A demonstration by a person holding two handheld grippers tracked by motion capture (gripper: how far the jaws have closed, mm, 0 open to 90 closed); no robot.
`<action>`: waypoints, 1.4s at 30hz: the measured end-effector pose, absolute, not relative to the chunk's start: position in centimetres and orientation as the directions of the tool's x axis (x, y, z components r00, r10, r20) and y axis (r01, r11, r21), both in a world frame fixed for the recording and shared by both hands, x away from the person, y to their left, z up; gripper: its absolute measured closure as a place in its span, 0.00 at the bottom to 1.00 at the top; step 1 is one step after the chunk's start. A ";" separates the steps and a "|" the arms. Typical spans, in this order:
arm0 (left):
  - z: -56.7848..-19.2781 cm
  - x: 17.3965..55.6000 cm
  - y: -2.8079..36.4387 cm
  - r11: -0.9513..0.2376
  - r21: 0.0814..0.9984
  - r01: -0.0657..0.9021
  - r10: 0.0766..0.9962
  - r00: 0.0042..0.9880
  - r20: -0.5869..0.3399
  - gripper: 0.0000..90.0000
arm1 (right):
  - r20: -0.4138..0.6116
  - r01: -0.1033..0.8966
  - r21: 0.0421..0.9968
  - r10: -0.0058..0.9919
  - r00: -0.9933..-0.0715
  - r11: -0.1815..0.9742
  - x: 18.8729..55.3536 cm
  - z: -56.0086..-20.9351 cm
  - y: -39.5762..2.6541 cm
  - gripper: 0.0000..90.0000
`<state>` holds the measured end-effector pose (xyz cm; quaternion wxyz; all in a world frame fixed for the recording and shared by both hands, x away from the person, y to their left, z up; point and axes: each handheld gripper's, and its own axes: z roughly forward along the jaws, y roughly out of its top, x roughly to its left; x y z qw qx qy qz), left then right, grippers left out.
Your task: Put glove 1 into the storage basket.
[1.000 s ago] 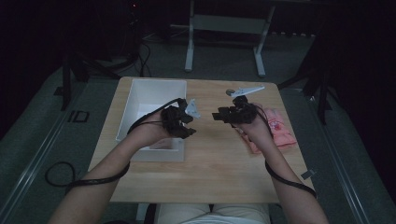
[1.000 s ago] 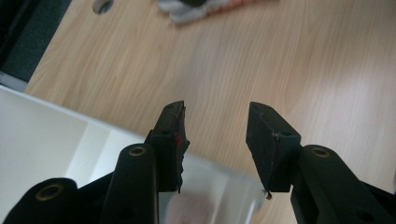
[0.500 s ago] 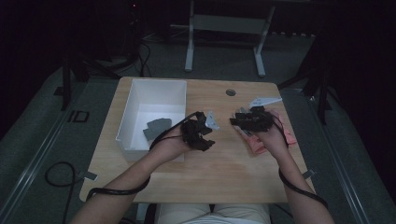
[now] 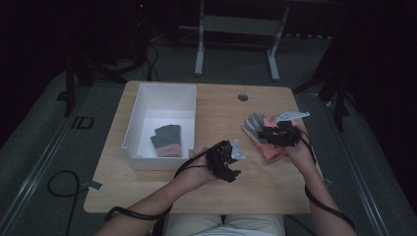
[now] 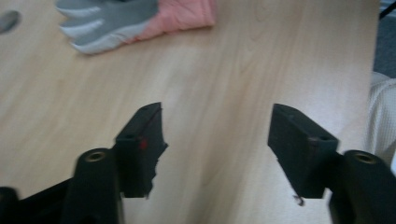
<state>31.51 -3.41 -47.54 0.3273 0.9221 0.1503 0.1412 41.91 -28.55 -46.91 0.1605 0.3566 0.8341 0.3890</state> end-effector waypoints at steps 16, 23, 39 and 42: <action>-54.3 29.1 -1.1 -0.634 0.745 0.210 0.405 0.910 0.089 0.01 | -0.075 0.512 0.688 0.752 -0.655 0.514 44.7 -49.7 -29.1 0.75; -55.8 27.9 0.2 -0.528 0.816 0.237 0.473 0.880 0.050 0.01 | -0.152 0.505 0.622 0.725 -0.672 0.598 46.5 -51.7 -28.9 0.70; -56.3 27.2 0.4 -0.487 0.856 0.177 0.487 0.868 0.098 0.01 | -0.041 0.613 0.620 0.800 -0.599 0.490 46.9 -52.7 -28.4 0.98; -56.4 27.2 0.5 -0.481 0.860 0.172 0.492 0.865 0.102 0.01 | -0.017 0.610 0.661 0.820 -0.571 0.438 45.7 -51.4 -27.7 0.98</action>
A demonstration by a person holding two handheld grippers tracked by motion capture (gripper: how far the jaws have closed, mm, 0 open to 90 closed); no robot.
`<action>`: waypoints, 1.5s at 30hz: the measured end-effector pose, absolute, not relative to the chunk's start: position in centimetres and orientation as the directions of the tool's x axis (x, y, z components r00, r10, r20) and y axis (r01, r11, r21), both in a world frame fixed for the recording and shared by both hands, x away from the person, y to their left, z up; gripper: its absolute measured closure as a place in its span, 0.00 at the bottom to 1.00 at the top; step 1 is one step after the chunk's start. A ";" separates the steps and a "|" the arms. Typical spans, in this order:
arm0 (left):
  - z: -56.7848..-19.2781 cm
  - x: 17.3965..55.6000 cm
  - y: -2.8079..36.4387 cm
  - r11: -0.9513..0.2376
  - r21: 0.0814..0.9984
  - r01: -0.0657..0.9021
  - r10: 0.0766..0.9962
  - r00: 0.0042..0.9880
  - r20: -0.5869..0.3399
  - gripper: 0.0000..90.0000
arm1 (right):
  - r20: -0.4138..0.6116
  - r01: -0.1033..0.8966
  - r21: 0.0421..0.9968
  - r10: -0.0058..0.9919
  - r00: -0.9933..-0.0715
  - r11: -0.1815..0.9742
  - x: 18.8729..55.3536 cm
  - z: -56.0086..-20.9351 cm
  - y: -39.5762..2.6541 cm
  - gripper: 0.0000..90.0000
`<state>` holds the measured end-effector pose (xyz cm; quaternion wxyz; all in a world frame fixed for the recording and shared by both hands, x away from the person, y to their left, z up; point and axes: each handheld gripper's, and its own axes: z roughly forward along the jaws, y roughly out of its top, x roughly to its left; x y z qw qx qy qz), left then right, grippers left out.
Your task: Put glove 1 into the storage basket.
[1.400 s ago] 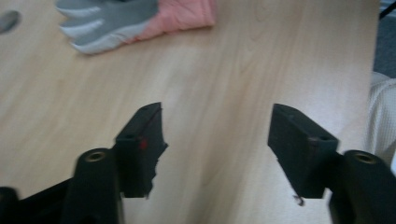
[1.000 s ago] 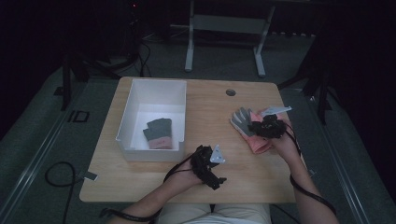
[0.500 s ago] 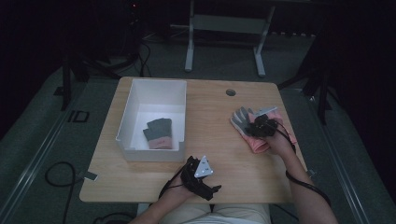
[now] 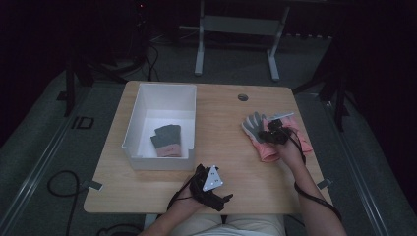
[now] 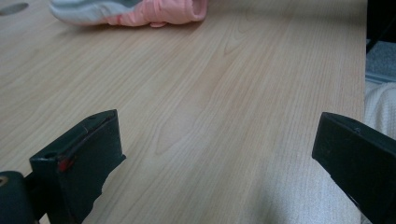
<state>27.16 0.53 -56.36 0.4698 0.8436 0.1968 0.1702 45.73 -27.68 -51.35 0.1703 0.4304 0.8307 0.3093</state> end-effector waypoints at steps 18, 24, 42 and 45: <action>-56.6 27.6 1.9 -0.371 0.906 0.205 0.537 0.843 0.029 0.01 | 0.070 0.637 0.748 0.931 -0.358 0.188 39.6 -49.2 -21.7 0.98; -56.8 27.6 1.8 -0.374 0.904 0.205 0.537 0.843 0.031 0.01 | 0.070 0.677 0.712 0.940 -0.334 0.187 40.7 -52.3 -21.2 0.98; -56.9 27.1 1.2 -0.384 0.908 0.166 0.504 0.862 0.055 0.02 | 0.059 0.639 0.734 0.914 -0.401 0.232 40.1 -52.0 -21.7 0.79; -57.0 27.1 1.2 -0.387 0.907 0.167 0.500 0.864 0.054 0.01 | 0.040 0.600 0.759 0.903 -0.428 0.250 39.6 -50.9 -23.3 0.78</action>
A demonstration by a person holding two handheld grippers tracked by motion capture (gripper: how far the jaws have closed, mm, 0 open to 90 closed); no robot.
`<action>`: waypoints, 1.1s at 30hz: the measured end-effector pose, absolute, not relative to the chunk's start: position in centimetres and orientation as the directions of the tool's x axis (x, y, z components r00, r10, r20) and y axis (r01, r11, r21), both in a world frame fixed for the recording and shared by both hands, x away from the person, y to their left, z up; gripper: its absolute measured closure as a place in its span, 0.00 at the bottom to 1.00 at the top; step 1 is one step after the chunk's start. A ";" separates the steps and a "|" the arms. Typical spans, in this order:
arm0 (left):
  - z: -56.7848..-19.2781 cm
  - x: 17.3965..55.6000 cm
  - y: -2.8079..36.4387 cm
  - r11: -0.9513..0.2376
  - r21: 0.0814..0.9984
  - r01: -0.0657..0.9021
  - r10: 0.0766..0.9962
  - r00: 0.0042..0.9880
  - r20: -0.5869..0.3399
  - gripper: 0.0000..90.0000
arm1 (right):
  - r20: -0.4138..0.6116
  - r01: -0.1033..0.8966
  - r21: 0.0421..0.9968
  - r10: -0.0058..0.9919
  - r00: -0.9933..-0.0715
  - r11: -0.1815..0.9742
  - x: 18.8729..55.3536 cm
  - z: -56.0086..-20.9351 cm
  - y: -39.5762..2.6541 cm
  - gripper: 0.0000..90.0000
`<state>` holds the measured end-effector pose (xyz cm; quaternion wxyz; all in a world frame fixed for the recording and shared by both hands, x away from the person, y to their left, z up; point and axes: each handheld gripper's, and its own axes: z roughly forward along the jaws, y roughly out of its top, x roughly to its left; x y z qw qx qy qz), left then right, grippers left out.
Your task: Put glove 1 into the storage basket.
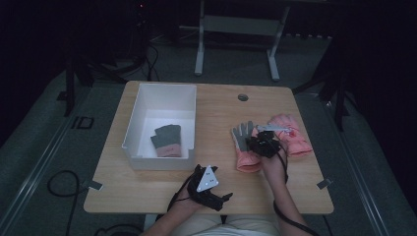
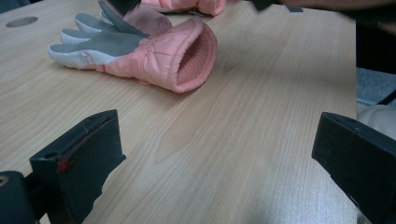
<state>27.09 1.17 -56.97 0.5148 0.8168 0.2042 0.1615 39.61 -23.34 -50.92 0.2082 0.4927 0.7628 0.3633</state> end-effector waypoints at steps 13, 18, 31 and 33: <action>-56.9 26.9 0.8 -0.379 0.911 0.164 0.492 0.869 0.048 0.02 | -0.055 0.558 0.801 0.954 -0.294 0.218 41.6 -51.4 -35.9 0.74; -56.9 26.9 0.8 -0.379 0.910 0.166 0.495 0.868 0.048 0.02 | -0.057 0.587 0.788 0.972 -0.227 0.183 43.0 -51.7 -38.0 0.71; -56.8 26.7 0.9 -0.382 0.911 0.154 0.496 0.866 0.062 0.02 | -0.162 0.683 0.701 0.978 -0.129 0.207 45.9 -52.6 -36.1 0.64; -56.8 26.7 0.9 -0.386 0.910 0.153 0.496 0.866 0.064 0.02 | -0.180 0.692 0.689 0.975 -0.127 0.217 46.1 -53.0 -35.8 0.66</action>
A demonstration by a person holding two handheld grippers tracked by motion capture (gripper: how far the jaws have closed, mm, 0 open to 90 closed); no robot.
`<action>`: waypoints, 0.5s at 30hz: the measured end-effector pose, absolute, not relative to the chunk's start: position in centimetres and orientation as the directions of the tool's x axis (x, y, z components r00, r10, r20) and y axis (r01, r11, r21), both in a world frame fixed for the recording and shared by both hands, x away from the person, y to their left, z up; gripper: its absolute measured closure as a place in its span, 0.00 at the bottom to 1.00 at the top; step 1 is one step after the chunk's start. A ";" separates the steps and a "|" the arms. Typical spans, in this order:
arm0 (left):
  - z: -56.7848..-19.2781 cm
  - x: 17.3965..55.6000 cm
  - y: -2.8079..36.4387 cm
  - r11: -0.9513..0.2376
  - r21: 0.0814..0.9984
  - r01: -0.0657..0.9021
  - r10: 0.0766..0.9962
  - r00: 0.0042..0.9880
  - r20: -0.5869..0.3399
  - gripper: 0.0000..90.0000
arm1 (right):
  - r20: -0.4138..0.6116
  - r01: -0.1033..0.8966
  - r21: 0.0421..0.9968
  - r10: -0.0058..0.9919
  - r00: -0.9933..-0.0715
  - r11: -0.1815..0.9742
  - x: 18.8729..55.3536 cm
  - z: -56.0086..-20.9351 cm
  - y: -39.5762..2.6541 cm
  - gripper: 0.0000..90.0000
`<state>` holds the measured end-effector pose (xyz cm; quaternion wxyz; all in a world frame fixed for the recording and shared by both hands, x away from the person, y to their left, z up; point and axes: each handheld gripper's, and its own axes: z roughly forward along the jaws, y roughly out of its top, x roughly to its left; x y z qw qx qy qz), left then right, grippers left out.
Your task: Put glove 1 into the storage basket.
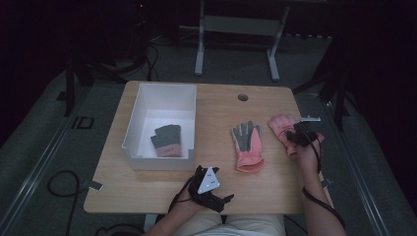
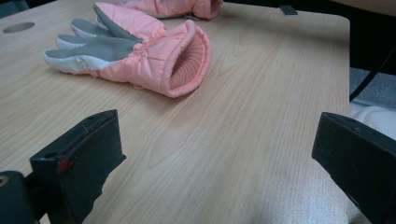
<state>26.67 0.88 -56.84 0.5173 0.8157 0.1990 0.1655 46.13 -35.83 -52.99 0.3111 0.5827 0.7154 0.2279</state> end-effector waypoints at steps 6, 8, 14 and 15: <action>-56.9 26.7 0.9 -0.389 0.909 0.149 0.494 0.867 0.069 0.02 | -0.147 0.705 0.683 0.981 -0.123 0.191 46.3 -53.2 -36.1 0.91; -56.9 26.7 0.8 -0.394 0.907 0.148 0.489 0.869 0.070 0.02 | -0.146 0.709 0.681 0.983 -0.114 0.183 46.4 -53.1 -36.1 0.95; -56.7 26.6 0.8 -0.393 0.910 0.134 0.482 0.872 0.080 0.02 | -0.120 0.688 0.716 0.991 -0.051 0.122 45.2 -51.4 -35.7 0.98; -56.7 26.5 0.8 -0.389 0.912 0.132 0.485 0.871 0.081 0.02 | -0.110 0.681 0.724 0.993 -0.043 0.110 44.7 -50.9 -35.6 0.98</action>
